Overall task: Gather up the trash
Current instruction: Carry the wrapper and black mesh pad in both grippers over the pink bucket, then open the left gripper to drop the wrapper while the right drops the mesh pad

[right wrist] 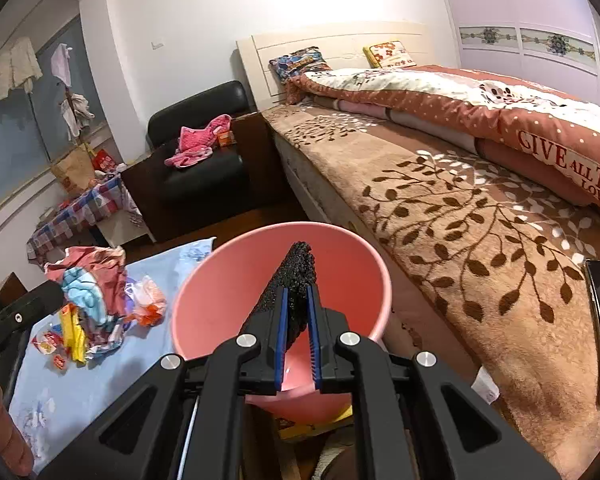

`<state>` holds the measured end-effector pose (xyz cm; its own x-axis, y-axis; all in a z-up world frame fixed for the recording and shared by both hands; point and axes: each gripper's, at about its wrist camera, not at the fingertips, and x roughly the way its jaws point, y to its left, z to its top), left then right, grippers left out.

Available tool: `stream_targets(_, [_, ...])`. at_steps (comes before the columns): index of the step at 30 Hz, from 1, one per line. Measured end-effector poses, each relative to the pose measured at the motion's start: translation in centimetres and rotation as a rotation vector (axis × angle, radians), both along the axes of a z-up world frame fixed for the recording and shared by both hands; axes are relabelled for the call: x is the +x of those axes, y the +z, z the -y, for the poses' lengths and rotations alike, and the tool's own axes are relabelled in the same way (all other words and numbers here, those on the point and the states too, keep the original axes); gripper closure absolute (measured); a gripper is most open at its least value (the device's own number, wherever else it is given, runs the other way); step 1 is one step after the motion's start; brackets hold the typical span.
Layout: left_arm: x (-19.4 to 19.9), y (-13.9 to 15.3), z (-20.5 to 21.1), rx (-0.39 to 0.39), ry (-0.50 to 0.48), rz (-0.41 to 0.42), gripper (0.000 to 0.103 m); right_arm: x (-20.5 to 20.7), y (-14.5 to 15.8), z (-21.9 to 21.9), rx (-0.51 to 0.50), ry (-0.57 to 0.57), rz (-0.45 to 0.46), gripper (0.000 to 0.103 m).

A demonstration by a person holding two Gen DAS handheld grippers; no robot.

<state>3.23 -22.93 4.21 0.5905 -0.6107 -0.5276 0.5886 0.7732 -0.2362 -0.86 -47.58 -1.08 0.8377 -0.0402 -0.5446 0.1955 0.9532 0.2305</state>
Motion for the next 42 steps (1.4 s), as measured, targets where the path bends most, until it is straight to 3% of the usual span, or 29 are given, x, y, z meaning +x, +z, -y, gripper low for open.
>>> stream_targets(6, [1.2, -2.1, 3.4, 0.039, -0.034, -0.042, 0.092, 0.2, -0.9, 0.7, 0.002, -0.016, -0.019, 0.094])
stream_targets(18, [3.2, -4.5, 4.9, 0.078, -0.008, -0.127, 0.09, 1.0, -1.7, 1.7, 0.007, -0.041, -0.026, 0.093])
stream_targets(20, [3.4, -4.7, 5.1, 0.084, -0.005, -0.14, 0.084, 1.1, -1.7, 1.6, 0.004, -0.041, -0.025, 0.092])
stream_targets(22, [3.4, -4.8, 5.2, 0.083, 0.0, -0.141, 0.068, 1.0, -1.7, 1.4, -0.002, -0.039, -0.026, 0.092])
stream_targets(31, [2.7, -4.5, 5.0, 0.077, -0.001, -0.14, 0.065, 1.0, -1.6, 0.9, -0.011, -0.032, -0.028, 0.078])
stream_targets(35, [2.4, -4.2, 4.5, 0.071, 0.0, -0.139, 0.064, 0.5, -1.2, 0.6, -0.014, -0.029, -0.016, 0.064])
stream_targets(42, [1.5, -3.6, 3.1, 0.07, 0.028, -0.134, 0.063, -0.3, -0.4, -1.2, -0.01, 0.022, 0.003, 0.063])
